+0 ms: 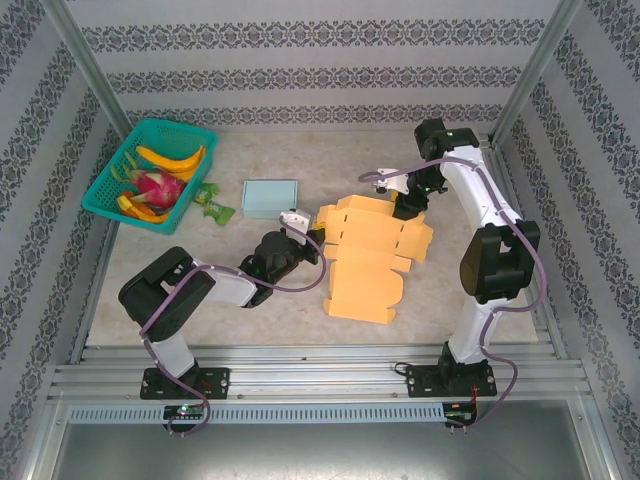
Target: Fold the paper box
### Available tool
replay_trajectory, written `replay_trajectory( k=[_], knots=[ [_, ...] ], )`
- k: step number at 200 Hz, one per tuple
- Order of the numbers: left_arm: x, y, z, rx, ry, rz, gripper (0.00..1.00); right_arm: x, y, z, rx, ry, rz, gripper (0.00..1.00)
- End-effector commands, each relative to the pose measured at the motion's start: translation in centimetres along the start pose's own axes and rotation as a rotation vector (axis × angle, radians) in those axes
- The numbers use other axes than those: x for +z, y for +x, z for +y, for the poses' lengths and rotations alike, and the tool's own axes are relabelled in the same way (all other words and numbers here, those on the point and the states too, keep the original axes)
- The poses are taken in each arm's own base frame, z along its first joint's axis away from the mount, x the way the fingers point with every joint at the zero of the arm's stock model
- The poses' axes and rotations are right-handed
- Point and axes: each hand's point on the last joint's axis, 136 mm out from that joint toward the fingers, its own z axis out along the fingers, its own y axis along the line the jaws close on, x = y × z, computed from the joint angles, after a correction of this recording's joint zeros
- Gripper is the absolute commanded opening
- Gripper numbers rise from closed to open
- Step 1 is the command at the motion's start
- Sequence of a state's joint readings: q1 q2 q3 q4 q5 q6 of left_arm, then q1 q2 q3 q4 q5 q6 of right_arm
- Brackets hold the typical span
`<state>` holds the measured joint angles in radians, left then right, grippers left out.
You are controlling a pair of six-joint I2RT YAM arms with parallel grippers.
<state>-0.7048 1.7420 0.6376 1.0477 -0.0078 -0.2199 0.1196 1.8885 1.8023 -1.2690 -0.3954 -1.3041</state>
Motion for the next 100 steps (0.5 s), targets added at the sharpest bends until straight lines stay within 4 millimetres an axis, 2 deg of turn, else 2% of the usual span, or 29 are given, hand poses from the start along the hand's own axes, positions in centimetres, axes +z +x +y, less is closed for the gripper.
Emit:
replay_trajectory(
  k=[1,35,59,100],
  knots=[
    [-0.28,-1.42,0.03,0.0,0.002,-0.064,0.0,0.12,0.82,0.32,0.035,-0.029,0.03,0.35],
    [-0.46,-1.49,0.33,0.0,-0.016,-0.065,0.0,0.33,0.89,0.41,0.041,-0.04,0.023,0.32],
    [-0.54,-1.53,0.39,-0.001,-0.019,-0.067,0.0,0.54,1.02,0.47,0.044,-0.053,0.027,0.25],
    [-0.56,-1.51,0.53,-0.003,-0.026,-0.068,0.0,0.94,1.25,0.53,0.047,-0.064,0.033,0.24]
  ],
)
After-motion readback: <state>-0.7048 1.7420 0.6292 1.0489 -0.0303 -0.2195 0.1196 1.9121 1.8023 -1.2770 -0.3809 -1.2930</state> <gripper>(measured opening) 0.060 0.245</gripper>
